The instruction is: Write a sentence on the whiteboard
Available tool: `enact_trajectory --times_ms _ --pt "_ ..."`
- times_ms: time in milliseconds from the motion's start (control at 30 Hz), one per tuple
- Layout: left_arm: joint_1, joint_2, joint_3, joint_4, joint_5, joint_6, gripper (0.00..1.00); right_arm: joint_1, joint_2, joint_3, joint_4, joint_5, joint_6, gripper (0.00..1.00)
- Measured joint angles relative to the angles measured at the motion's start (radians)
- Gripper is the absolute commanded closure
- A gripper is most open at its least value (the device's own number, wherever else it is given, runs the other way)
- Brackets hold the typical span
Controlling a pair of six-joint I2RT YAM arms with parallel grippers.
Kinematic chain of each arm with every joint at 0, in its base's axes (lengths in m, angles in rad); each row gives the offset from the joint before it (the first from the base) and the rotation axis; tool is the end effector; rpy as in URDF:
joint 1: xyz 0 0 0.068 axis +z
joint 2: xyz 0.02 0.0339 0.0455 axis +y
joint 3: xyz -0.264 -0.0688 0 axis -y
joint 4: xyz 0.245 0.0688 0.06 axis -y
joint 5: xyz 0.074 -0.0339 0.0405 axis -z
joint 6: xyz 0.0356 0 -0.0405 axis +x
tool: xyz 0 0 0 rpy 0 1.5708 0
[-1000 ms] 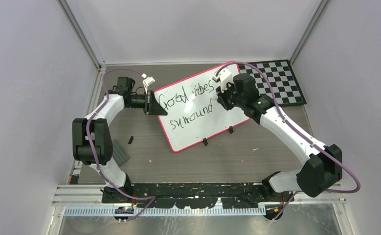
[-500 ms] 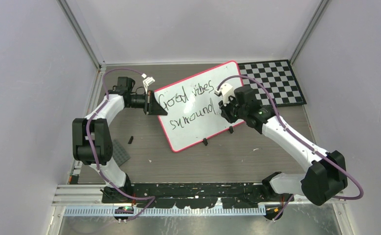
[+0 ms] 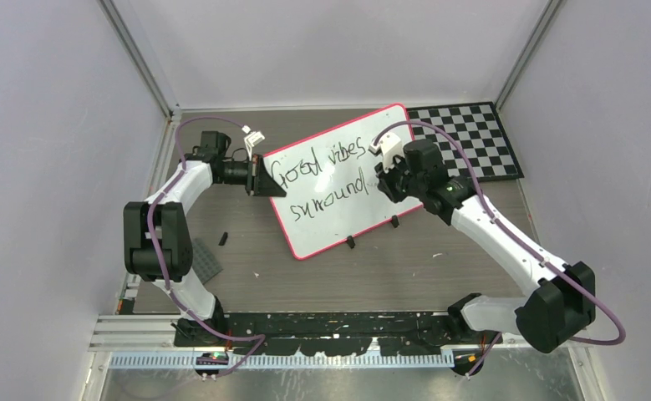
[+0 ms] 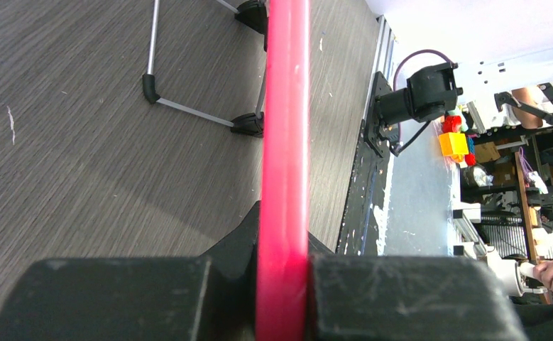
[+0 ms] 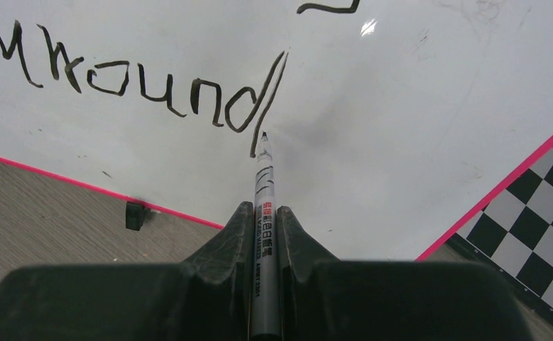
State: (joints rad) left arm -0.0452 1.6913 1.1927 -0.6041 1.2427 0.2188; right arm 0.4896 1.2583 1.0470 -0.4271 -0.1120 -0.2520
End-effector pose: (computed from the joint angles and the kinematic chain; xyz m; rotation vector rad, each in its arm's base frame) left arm 0.3323 -0.0488 0.2348 0.6522 2.1005 -1.5016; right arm 0.2442 0.1346 0.3068 -0.8611 2.0423 0.2555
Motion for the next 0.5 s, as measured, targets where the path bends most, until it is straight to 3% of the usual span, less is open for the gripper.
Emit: enact_trajectory --times_ms 500 --pt "0.0 0.0 0.0 -0.002 -0.002 -0.002 1.0 0.0 0.045 0.018 0.015 0.051 -0.019 1.0"
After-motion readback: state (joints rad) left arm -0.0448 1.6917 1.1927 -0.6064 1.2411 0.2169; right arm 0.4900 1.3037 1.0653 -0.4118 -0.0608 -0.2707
